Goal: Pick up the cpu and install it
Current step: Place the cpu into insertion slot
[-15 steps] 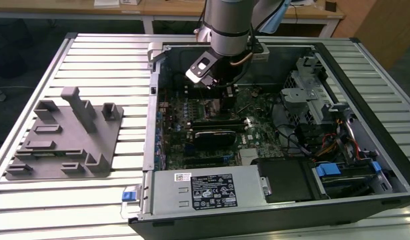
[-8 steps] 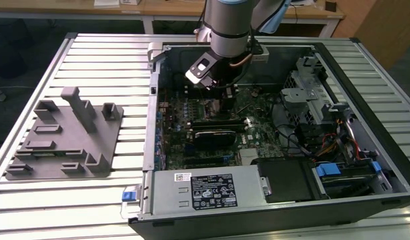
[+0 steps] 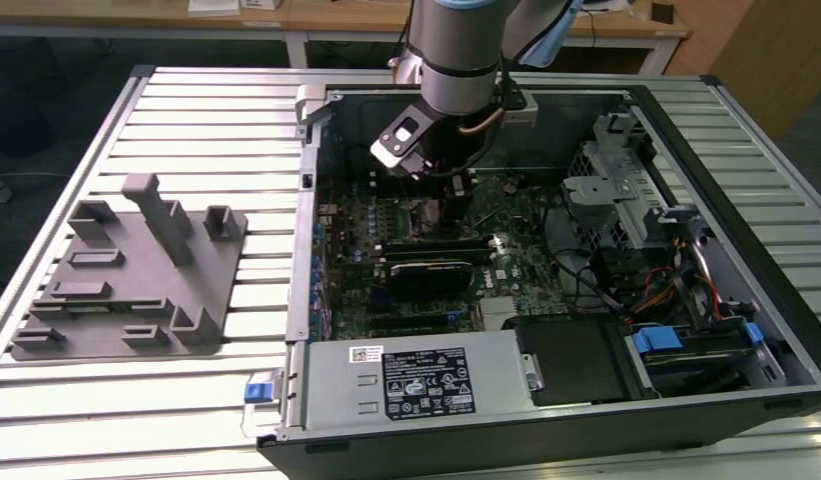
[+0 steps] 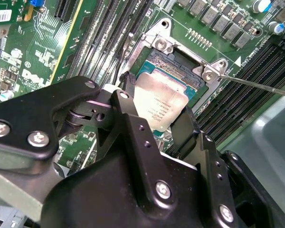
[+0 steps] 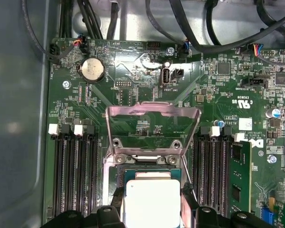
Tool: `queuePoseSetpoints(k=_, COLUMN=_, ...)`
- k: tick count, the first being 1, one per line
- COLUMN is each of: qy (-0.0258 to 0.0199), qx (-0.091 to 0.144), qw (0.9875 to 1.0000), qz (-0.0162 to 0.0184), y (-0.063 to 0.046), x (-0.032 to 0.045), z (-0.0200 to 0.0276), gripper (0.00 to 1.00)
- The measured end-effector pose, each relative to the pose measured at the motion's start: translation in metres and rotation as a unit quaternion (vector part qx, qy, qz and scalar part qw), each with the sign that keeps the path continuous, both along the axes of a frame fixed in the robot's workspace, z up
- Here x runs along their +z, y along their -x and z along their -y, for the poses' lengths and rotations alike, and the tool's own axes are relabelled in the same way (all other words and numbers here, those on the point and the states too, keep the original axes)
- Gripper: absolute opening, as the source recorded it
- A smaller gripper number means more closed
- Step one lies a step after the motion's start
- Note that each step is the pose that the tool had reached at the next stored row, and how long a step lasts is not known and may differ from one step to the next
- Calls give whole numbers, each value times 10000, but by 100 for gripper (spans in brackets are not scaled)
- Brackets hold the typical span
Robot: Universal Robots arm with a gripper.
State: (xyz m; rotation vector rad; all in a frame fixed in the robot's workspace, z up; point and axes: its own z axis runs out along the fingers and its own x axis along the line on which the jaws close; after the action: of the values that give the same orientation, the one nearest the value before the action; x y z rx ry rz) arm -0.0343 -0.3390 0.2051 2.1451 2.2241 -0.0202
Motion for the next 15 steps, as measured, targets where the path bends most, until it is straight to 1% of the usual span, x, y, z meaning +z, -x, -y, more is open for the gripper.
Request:
queuePoseSetpoints(k=6, qy=1, qx=-47, qw=10000, qz=-1, y=10, x=-21, z=0, gripper=55)
queuePoseSetpoints(k=10, qy=-11, qx=-81, qw=10000, qz=-1, y=11, x=-38, z=0, gripper=55)
queuePoseSetpoints(k=12, qy=-25, qx=-82, qw=10000, qz=-5, y=12, x=-53, z=1, gripper=55)
queuePoseSetpoints(k=14, qy=-55, qx=-82, qw=10000, qz=-6, y=12, x=-58, z=0, gripper=55)
queuePoseSetpoints(k=15, qy=-60, qx=-82, qw=9999, qz=-6, y=13, x=-61, z=0, gripper=55)
